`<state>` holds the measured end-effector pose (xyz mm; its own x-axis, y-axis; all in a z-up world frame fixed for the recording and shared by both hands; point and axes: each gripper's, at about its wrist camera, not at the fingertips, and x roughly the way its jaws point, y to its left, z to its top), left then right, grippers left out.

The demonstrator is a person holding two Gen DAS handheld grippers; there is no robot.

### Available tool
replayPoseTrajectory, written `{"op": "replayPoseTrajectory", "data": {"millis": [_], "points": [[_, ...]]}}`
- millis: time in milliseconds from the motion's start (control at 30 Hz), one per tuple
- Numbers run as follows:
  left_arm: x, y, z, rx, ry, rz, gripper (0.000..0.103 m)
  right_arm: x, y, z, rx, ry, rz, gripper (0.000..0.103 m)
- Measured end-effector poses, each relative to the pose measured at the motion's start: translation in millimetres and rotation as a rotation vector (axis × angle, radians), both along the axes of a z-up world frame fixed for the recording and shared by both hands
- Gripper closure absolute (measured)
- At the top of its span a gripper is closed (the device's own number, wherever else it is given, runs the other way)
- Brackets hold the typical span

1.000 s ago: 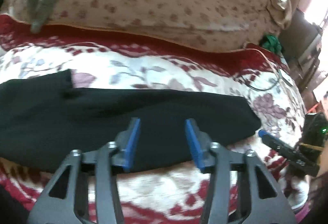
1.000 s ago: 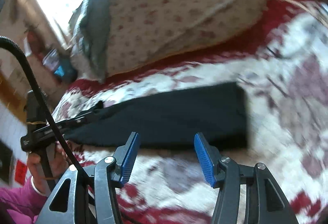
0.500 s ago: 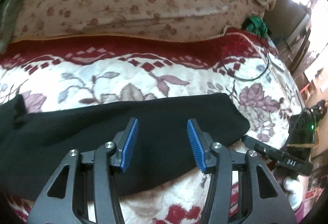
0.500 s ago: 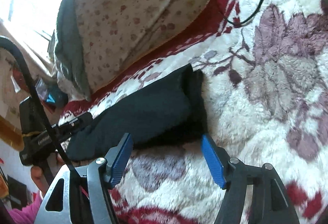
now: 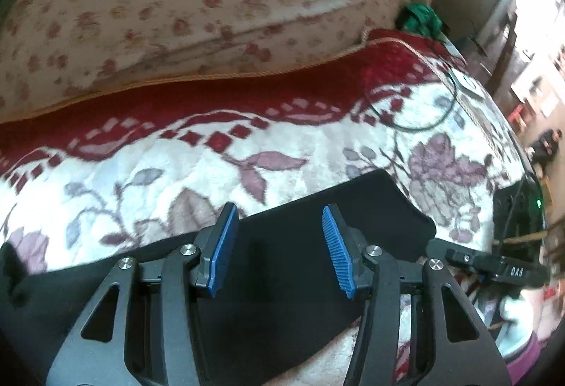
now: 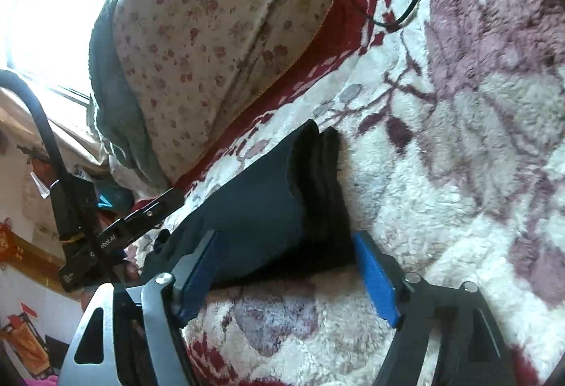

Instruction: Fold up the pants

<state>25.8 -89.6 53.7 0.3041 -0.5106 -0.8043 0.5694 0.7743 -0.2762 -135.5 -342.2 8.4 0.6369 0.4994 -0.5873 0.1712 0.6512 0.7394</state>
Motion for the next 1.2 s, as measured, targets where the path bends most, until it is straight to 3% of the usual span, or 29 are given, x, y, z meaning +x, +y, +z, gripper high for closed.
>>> {"op": "replayPoseTrajectory", "data": {"millis": [367,433,567,633,667,733,867,967,1000,1033,1100,1200], "points": [[32,-33,-22,0.017,0.078,-0.197,0.053,-5,4,-2,0.008,-0.073,0.026,0.027],[33,-47,-30,0.025,0.128,-0.27,0.053,-7,4,-3,0.002,-0.082,0.033,0.027],[30,-66,-42,0.076,0.124,-0.362,0.044,-8,5,-2,0.002,-0.105,0.046,0.027],[32,-74,-44,0.07,0.145,-0.389,0.033,-7,6,-2,0.002,-0.116,0.049,0.028],[33,-79,-43,0.066,0.152,-0.4,0.033,-7,7,-2,0.003,-0.119,0.052,0.029],[32,-89,-44,0.064,0.155,-0.447,0.033,-7,7,-2,0.006,-0.127,0.055,0.033],[18,-106,-47,0.14,0.052,-0.551,0.033,-1,8,-6,-0.005,-0.125,0.053,0.062],[17,-107,-45,0.119,0.039,-0.573,0.057,2,7,-8,0.002,-0.127,0.047,0.074],[18,-106,-44,0.107,0.046,-0.57,0.073,3,7,-8,0.009,-0.131,0.051,0.081],[20,-105,-44,0.099,0.049,-0.552,0.079,4,8,-8,0.019,-0.135,0.057,0.082],[23,-103,-43,0.079,0.056,-0.535,0.088,6,10,-5,0.049,-0.16,0.063,0.085],[23,-95,-34,0.031,0.062,-0.513,0.092,4,14,8,0.07,-0.228,0.07,0.086]]}}
